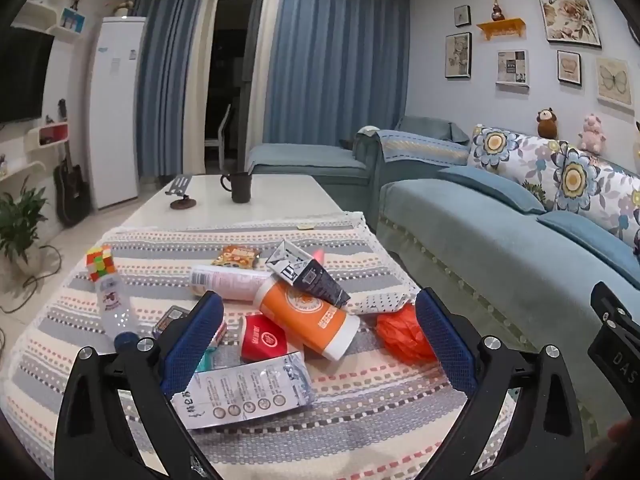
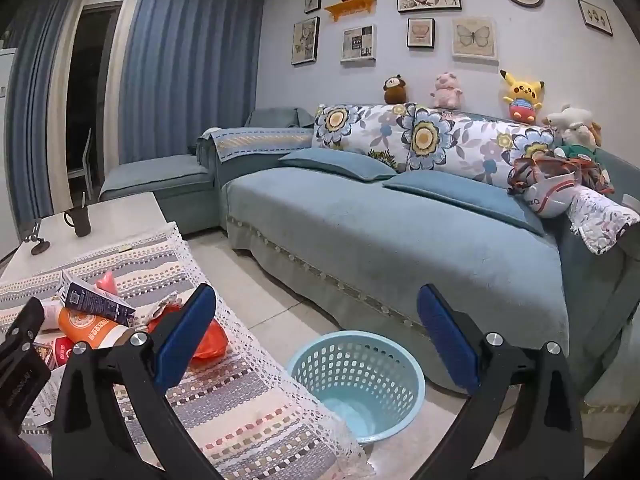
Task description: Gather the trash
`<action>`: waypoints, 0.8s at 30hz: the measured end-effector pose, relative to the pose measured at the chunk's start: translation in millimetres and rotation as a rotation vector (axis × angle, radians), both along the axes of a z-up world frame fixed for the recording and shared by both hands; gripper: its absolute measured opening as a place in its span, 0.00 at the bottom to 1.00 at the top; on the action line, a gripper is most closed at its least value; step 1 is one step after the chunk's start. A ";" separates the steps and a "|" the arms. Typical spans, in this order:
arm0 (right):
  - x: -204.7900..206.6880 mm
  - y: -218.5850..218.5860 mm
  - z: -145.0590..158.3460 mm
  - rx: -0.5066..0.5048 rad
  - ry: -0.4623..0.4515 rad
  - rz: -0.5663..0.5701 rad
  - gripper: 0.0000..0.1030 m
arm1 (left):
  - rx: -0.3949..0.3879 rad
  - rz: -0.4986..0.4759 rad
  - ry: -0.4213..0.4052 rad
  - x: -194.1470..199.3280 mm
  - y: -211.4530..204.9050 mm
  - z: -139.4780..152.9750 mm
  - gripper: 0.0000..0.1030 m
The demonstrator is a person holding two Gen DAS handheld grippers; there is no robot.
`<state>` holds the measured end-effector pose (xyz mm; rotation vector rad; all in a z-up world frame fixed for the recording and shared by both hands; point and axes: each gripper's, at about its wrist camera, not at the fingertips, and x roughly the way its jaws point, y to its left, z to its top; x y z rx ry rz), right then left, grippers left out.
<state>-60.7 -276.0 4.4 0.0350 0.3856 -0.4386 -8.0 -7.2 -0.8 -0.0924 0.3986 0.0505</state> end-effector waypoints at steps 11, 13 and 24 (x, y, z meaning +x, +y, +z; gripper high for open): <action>0.0 2.2 -0.3 0.005 -0.001 0.029 0.93 | -0.037 0.019 0.005 -1.8 10.0 2.4 0.91; 1.3 1.9 -1.0 0.010 0.002 0.035 0.93 | -0.040 0.026 0.027 1.4 10.8 -0.3 0.91; 4.5 -5.4 -5.5 0.042 0.026 0.030 0.93 | -0.038 0.035 0.033 3.5 13.7 -0.5 0.91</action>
